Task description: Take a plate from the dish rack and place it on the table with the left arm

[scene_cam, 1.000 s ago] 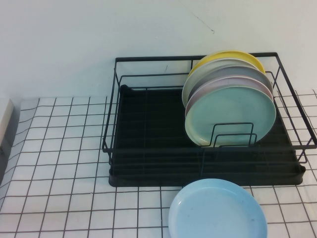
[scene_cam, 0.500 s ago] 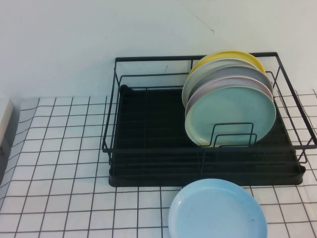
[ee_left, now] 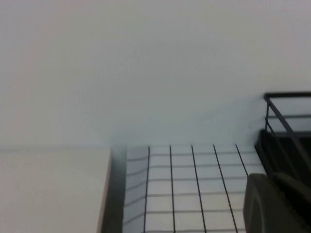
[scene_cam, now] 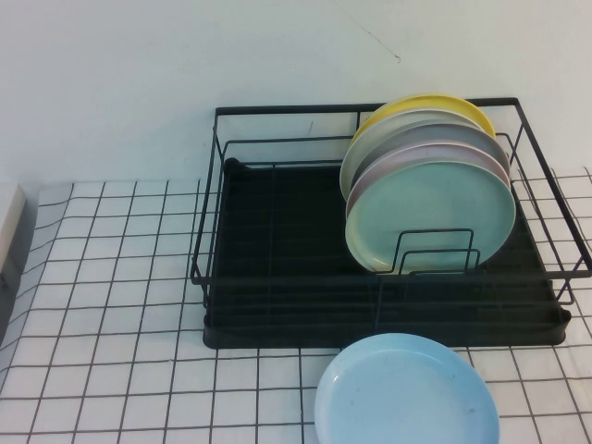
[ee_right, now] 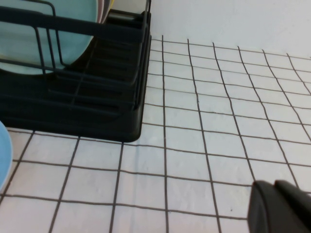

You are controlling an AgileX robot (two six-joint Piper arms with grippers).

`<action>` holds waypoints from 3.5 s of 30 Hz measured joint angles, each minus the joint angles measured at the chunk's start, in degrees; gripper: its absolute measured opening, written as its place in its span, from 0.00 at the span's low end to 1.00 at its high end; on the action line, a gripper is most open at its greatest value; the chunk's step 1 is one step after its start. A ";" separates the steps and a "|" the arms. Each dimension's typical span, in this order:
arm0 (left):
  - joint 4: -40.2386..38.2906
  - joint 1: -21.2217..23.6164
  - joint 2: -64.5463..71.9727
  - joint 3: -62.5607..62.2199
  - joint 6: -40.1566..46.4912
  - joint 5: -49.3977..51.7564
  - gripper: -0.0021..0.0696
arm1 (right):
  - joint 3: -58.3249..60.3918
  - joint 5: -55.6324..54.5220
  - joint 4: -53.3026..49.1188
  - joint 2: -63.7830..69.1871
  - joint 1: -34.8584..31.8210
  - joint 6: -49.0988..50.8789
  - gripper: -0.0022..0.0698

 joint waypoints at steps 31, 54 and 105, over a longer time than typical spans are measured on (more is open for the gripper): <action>-48.48 -26.13 75.63 -52.57 64.86 17.20 0.06 | 0.00 0.00 0.00 0.00 0.00 0.00 0.03; -46.06 -37.09 95.82 -60.96 91.13 0.82 0.48 | 0.00 0.00 0.00 0.00 0.00 0.00 0.03; -49.99 -37.71 95.22 -61.15 88.12 -8.35 0.15 | 0.00 0.00 0.00 0.00 0.00 0.00 0.03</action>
